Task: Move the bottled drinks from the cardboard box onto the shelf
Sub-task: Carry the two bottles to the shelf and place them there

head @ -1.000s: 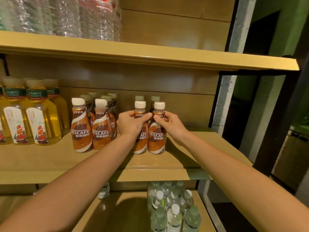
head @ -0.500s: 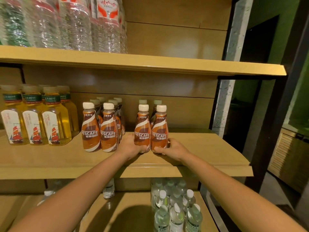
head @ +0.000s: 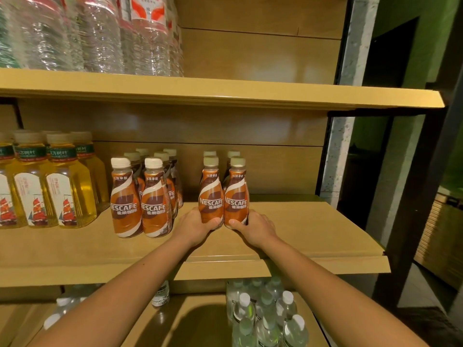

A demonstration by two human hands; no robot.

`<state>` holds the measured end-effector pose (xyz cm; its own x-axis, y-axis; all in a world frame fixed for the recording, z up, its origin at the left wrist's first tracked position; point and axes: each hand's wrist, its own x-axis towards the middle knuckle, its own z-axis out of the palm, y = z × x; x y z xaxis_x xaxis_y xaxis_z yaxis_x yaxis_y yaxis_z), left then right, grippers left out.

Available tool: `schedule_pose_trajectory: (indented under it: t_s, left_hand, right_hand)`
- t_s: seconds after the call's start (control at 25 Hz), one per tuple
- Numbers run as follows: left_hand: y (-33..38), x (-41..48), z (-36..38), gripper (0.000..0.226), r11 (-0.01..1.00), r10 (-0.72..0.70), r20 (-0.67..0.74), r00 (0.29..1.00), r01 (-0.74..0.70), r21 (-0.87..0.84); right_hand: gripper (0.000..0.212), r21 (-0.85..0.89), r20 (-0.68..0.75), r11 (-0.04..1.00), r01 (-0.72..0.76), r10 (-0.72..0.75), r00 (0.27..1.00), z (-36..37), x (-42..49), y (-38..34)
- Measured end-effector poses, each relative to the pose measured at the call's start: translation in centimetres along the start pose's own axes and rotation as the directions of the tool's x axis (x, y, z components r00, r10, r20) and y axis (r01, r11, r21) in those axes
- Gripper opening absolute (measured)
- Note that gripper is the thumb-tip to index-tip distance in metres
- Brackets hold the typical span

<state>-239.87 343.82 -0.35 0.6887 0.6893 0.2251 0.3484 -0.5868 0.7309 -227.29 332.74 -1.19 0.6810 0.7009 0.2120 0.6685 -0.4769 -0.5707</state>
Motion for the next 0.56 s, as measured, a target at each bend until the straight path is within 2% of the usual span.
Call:
schedule_pose_trajectory:
  t_s: [0.56]
  left_hand:
    - [-2.2, 3.5, 0.8, 0.050, 0.997, -0.001, -0.010, 1.000, 0.001, 0.083]
  right_hand:
    - [0.052, -0.080, 0.081, 0.997, -0.005, 0.011, 0.997, 0.2, 2.8, 0.1]
